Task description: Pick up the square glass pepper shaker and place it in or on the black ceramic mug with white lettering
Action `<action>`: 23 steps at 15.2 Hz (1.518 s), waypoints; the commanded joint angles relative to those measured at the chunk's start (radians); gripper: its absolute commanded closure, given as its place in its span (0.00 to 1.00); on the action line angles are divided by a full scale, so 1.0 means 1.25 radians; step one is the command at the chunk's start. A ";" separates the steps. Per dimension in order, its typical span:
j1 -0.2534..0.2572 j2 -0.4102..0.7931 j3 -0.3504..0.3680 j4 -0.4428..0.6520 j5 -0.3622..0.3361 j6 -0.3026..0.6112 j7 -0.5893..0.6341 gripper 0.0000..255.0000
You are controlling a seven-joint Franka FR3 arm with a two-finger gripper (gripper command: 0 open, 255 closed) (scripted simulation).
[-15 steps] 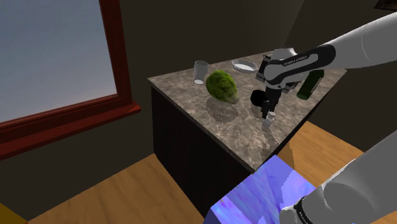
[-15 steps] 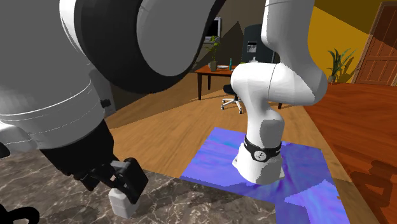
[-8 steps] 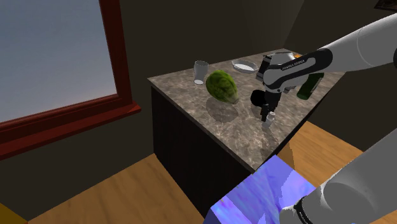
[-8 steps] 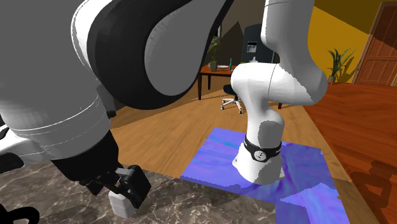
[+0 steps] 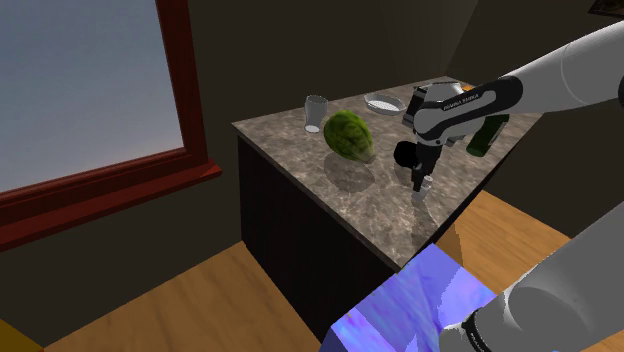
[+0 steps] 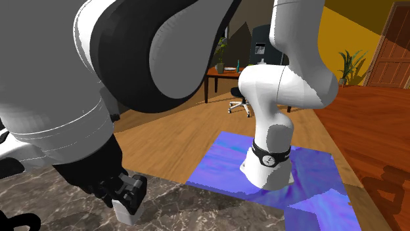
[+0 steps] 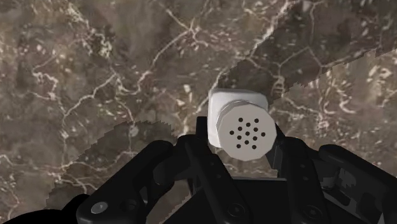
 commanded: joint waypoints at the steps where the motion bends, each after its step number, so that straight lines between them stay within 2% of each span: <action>1: 0.000 0.000 0.000 0.000 0.000 0.000 0.000 1.00; 5: 0.000 0.000 0.000 0.000 0.000 0.000 0.000 1.00; 23: 0.004 -0.101 0.011 0.101 -0.014 -0.199 -0.003 1.00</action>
